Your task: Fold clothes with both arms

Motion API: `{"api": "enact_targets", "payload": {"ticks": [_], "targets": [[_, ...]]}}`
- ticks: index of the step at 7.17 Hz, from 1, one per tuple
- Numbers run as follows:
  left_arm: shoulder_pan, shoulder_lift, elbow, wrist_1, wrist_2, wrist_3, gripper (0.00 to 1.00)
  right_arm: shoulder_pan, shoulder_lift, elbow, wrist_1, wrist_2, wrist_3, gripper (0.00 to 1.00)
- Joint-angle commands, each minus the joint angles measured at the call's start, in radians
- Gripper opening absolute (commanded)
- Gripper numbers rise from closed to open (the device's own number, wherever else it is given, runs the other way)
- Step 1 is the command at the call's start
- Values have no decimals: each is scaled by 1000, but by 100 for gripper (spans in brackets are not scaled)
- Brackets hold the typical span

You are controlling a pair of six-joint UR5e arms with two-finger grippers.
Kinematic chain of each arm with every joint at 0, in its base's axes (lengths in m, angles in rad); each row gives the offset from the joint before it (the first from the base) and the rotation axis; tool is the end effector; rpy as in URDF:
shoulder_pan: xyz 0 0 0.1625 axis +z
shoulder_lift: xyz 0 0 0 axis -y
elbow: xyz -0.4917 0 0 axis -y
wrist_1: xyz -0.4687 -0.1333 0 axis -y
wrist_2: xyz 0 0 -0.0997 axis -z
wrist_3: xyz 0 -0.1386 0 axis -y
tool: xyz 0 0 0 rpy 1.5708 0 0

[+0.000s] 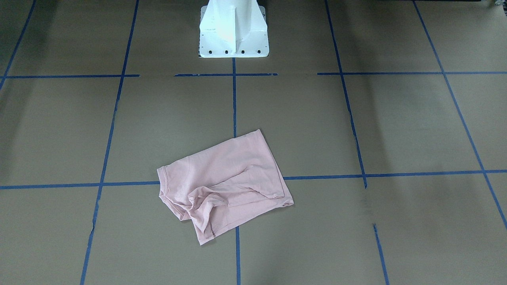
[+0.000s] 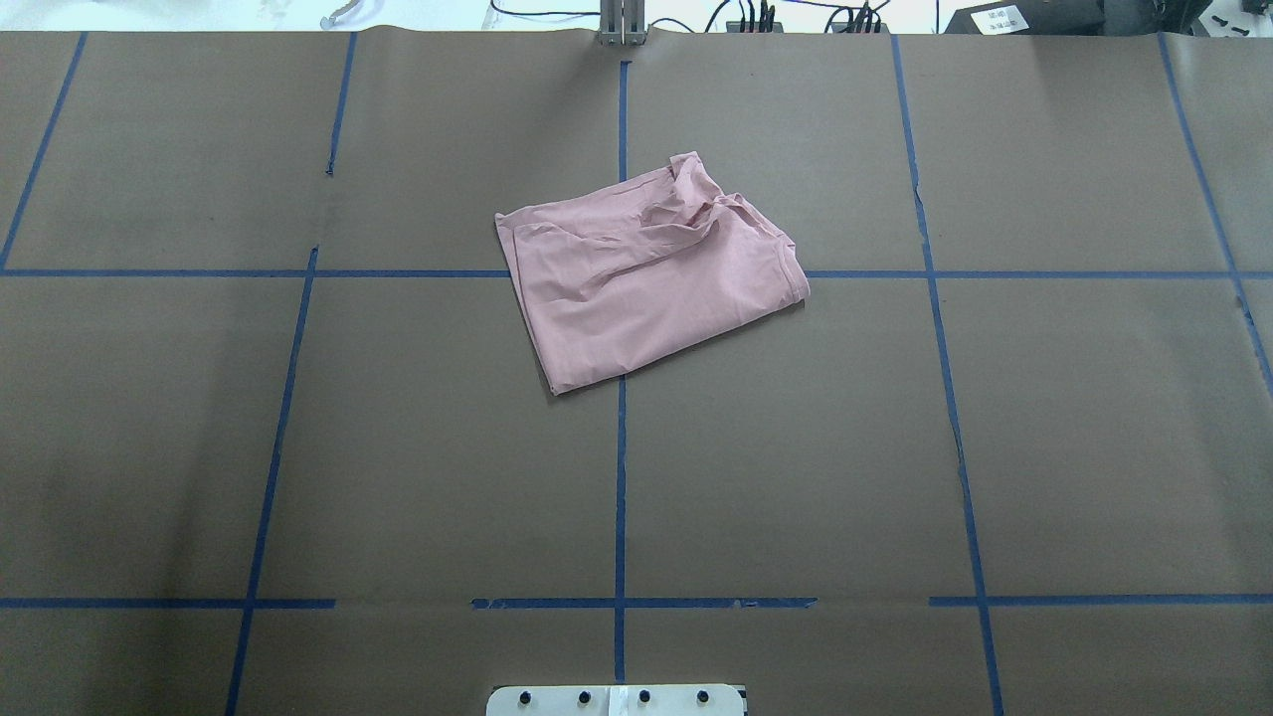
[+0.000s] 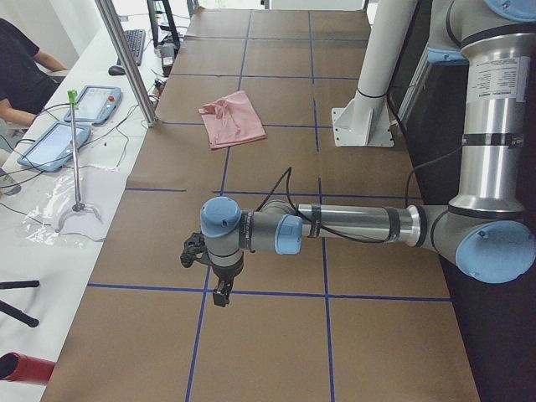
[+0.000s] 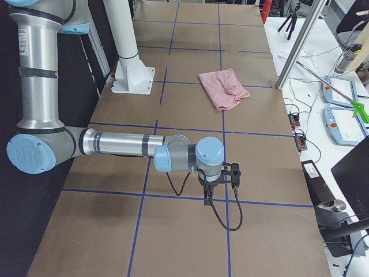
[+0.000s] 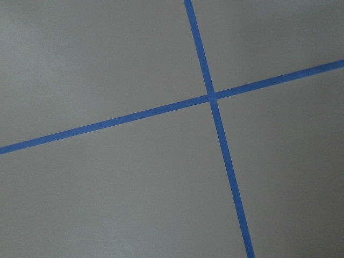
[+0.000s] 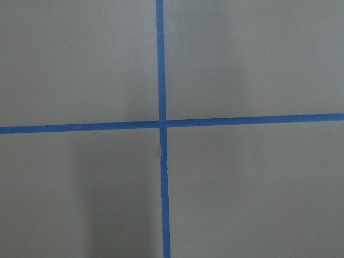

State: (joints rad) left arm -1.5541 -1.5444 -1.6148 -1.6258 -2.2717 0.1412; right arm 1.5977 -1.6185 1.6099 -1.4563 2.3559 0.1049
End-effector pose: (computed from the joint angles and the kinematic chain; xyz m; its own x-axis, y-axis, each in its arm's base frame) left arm -0.0345 -0.5634 0.7442 0.7534 0.1993 -0.6266 -0.1239 0.9789 0.1623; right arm 0.0502 -0.5536 0.7446 0.7024 0.0487 0.7101 -0.1009 0.9944 0.0315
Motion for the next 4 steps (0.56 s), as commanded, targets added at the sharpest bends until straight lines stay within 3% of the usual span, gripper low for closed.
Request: {"api": "enact_targets", "payload": {"ticks": [1, 4], "targets": [[0, 0, 10, 0, -3, -18, 100, -1, 2, -4, 2, 0, 1, 100], [-1, 1, 10, -2, -8, -124, 100, -1, 2, -5, 1, 0, 1, 100]]}}
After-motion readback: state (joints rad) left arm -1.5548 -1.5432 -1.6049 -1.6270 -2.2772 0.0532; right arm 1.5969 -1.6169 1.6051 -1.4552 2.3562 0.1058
